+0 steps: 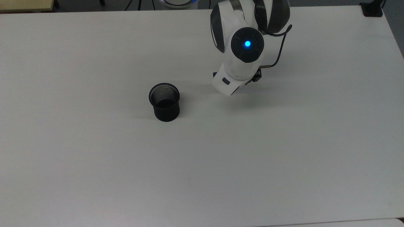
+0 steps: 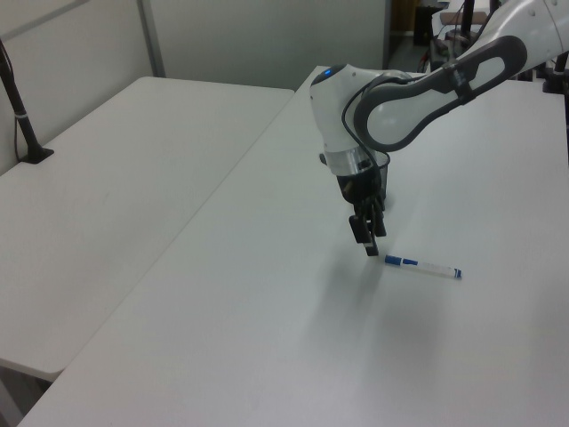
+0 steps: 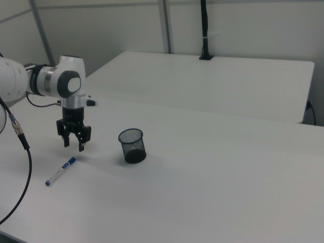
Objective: Remove the marker
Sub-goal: 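Carry the marker away from the cup and lower it to the table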
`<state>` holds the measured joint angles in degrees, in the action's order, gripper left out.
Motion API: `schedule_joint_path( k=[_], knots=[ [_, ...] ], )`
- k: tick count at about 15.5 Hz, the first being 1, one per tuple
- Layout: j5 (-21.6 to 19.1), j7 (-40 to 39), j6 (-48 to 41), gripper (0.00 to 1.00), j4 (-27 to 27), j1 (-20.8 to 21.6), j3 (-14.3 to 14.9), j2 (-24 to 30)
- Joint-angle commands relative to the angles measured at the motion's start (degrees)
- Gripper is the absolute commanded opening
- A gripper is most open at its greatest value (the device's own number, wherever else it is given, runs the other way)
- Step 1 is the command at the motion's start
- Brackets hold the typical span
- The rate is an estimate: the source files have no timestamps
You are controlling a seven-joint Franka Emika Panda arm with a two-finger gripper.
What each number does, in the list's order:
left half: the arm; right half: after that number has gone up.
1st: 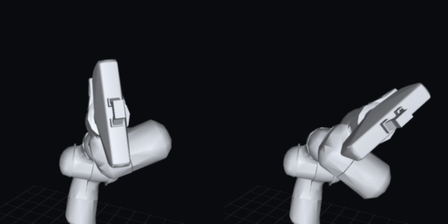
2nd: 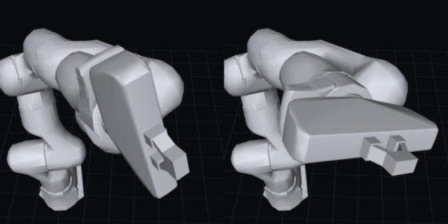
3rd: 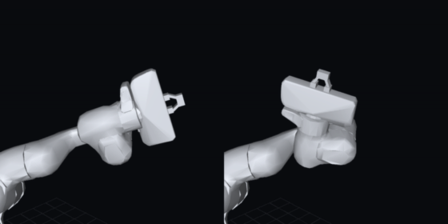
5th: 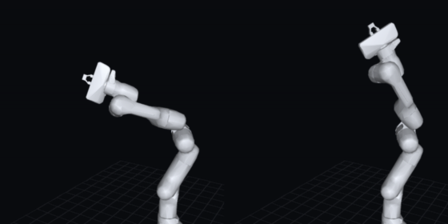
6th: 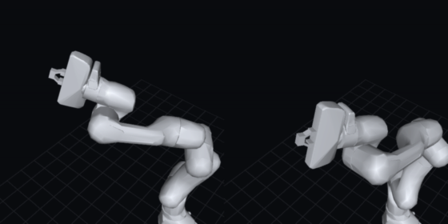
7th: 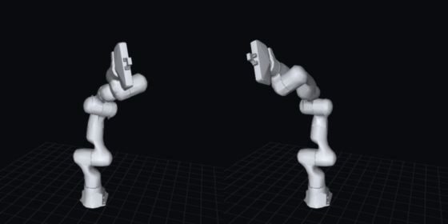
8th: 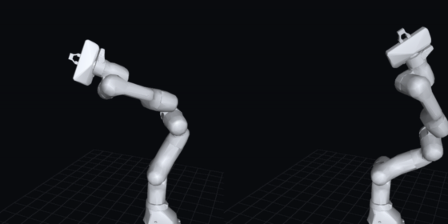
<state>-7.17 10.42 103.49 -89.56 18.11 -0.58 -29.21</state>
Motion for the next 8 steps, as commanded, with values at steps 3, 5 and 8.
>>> schedule_joint_path(
  k=[3,5,8],
  knots=[
    [4.4,0.8,0.0,1.0,-0.4,-2.4,0.5,9.2],
    [6.2,0.8,-1.2,1.0,-0.5,-4.6,0.5,12.7],
    [7.2,0.4,-3.6,1.0,-0.6,-8.5,0.5,17.7]
  ],
)
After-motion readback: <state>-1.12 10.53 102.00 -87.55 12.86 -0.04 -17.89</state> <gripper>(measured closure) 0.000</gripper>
